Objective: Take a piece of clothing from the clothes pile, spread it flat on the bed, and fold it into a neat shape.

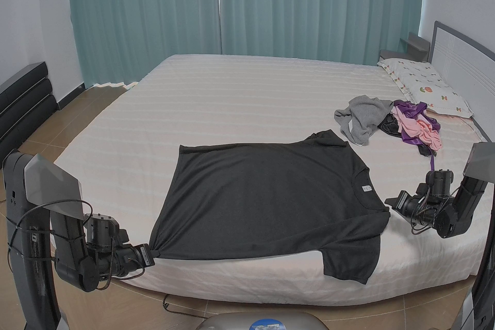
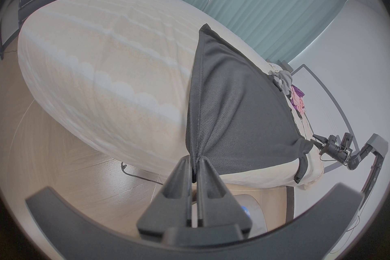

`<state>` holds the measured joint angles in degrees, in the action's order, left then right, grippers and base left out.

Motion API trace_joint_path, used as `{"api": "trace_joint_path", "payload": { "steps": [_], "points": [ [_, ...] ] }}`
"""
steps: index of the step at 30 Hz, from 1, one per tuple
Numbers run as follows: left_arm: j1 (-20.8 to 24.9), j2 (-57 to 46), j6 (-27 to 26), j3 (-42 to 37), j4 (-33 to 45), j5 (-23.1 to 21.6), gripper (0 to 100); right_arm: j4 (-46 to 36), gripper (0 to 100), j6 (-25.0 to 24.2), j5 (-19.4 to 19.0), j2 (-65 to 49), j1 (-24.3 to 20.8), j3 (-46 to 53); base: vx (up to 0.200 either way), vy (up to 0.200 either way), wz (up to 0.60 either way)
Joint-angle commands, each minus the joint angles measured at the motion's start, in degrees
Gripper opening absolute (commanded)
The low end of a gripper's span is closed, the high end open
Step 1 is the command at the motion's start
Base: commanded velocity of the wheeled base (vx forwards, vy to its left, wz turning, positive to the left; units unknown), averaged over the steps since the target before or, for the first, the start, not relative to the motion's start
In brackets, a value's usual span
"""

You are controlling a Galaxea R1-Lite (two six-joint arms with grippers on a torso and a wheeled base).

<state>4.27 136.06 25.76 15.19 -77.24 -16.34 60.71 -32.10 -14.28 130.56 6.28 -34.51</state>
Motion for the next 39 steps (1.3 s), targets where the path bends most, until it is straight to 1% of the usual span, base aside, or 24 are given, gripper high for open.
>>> {"api": "trace_joint_path", "payload": {
  "steps": [1, 6, 8, 10, 11, 13, 18, 22, 23, 34, 35, 39],
  "points": [
    [0.04, 0.17, -0.01, 0.02, -0.02, -0.01, 0, 0.11, 100, 0.02, -0.05, 1.19, -0.39, -0.29, 0.0, 0.0, 0.0],
    [-0.05, 0.17, -0.01, -0.07, -0.02, -0.01, 0, -0.5, 100, 0.81, -0.67, -2.68, -0.39, 4.01, 0.0, 0.0, 0.0],
    [-0.05, 0.08, 0.08, -0.16, 0.07, -0.01, 0, -0.06, 100, 1.69, -1.28, -3.21, -0.65, 6.56, 0.0, 0.0, 0.0],
    [-0.05, 0.08, 0.08, -0.07, -0.02, -0.01, 0, 0.02, 100, 1.86, -1.37, -3.3, -0.65, 7.0, 0.0, 0.0, 0.0],
    [0.04, 0.08, 0.08, -0.16, -0.02, -0.01, 0, 0.81, 100, 3.88, -2.51, -3.3, -1.97, 10.61, 0.0, 0.0, 0.0],
    [0.04, 0.08, 0.08, -0.16, -0.02, -0.01, 0, 2.4, 100, 5.12, -3.22, -2.77, -2.85, 13.33, 0.0, 0.0, 0.0],
    [0.04, 0.0, -0.01, -0.51, -0.02, -0.01, 0, 8.37, 100, 5.73, -4.01, -0.57, -5.58, 17.72, 0.0, 0.0, 0.0],
    [0.13, -0.09, -0.01, -0.78, -0.02, -0.1, 0, 9.95, 100, 5.73, -3.92, 0.92, -6.54, 18.16, 0.0, 0.0, 0.0],
    [0.22, -0.36, -0.01, -0.86, -0.02, -0.01, 0, 11.45, 100, 5.47, -3.83, 2.59, -6.89, 17.99, 0.0, 0.0, 0.0],
    [0.13, -0.71, 0.08, -0.86, 0.07, -0.01, 0, 11.71, 100, 5.64, -3.57, 4.53, -7.68, 17.9, 0.0, 0.0, 0.0],
    [0.13, -0.71, 0.08, -0.86, -0.02, -0.01, 0, 11.71, 0, 5.64, -3.48, 4.61, -7.77, 17.72, 0.0, 0.0, 0.0],
    [0.13, -0.71, 0.08, -0.86, -0.02, -0.1, 0, 11.89, 0, 5.38, -3.3, 4.61, -7.95, 17.46, 0.0, 0.0, 0.0]
  ]
}}
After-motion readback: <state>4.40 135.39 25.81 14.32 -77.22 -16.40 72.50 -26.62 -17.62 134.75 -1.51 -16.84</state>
